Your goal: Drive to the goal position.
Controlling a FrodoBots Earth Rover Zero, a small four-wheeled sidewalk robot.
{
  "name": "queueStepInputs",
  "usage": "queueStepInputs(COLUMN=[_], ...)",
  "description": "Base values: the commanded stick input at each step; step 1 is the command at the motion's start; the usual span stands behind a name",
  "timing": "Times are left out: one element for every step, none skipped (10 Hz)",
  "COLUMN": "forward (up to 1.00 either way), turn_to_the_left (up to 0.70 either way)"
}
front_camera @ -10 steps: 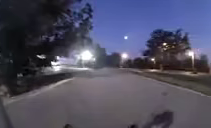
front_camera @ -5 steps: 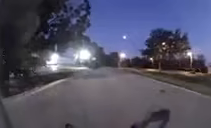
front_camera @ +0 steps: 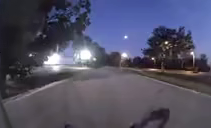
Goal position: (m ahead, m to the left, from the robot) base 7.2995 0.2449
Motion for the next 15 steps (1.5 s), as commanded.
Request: queueStepInputs(forward=[1.0, 1.0, 1.0, 1.0, 1.0, 1.0, 1.0, 1.0, 1.0, 1.0, 1.0, 1.0, 1.0, 1.0, 1.0], turn_to_the_left=[0.0, 0.0, 0.0, 0.0, 0.0, 0.0, 0.0, 0.0, 0.0, 0.0, 0.0, 0.0, 0.0, 0.0, 0.0])
